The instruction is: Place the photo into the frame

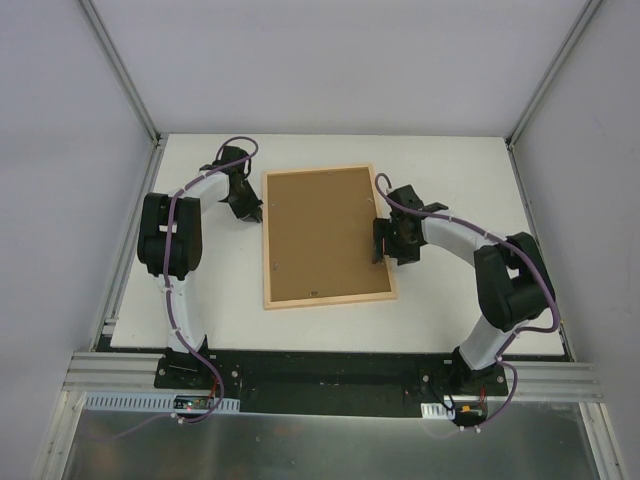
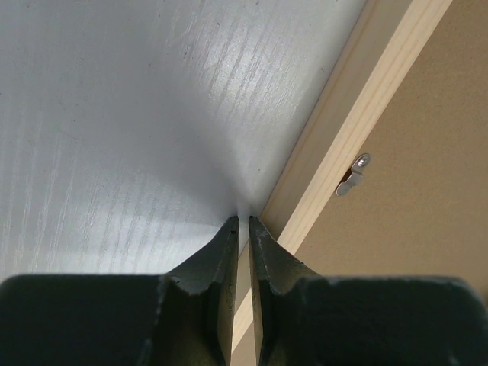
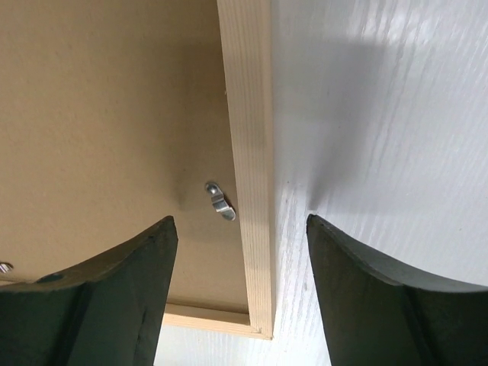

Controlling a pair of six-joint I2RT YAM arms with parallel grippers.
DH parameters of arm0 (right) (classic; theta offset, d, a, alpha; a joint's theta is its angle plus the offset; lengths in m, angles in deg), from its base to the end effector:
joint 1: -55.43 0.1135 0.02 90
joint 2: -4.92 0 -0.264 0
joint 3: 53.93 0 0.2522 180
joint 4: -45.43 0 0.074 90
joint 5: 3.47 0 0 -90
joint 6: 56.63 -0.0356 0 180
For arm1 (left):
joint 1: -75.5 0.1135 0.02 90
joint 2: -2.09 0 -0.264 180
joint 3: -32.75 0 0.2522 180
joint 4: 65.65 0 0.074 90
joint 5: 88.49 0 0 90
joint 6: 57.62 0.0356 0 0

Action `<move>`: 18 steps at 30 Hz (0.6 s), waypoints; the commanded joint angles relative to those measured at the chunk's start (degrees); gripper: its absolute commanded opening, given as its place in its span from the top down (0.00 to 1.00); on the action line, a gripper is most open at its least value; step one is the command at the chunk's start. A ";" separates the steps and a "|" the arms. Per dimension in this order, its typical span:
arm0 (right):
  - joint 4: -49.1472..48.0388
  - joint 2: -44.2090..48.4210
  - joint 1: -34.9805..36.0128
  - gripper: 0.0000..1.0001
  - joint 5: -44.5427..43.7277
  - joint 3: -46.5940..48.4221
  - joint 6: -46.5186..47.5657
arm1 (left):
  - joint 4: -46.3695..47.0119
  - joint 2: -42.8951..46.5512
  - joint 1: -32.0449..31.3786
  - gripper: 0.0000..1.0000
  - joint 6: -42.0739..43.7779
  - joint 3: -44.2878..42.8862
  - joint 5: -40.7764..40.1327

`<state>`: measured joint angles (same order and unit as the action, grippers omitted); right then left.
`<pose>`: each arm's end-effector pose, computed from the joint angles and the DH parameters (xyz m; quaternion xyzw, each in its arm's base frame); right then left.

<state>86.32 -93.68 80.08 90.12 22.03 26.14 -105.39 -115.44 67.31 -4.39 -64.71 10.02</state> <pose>0.3091 0.1443 0.1794 -0.1544 0.9607 0.0922 0.2117 0.4287 -0.0670 0.1667 -0.2189 0.9378 -0.1655 0.2126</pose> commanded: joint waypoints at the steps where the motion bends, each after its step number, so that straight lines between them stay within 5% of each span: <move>1: -1.73 3.68 0.58 0.29 -0.61 -2.69 0.54 | -2.50 1.70 -0.52 0.90 0.91 1.35 1.15; 18: -2.79 -0.71 2.34 0.42 -6.14 -1.37 0.02 | -2.50 1.61 -0.52 0.90 1.09 1.00 1.24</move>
<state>84.07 -93.40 81.67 87.70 19.71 26.14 -105.41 -115.31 67.31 -4.33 -64.49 10.28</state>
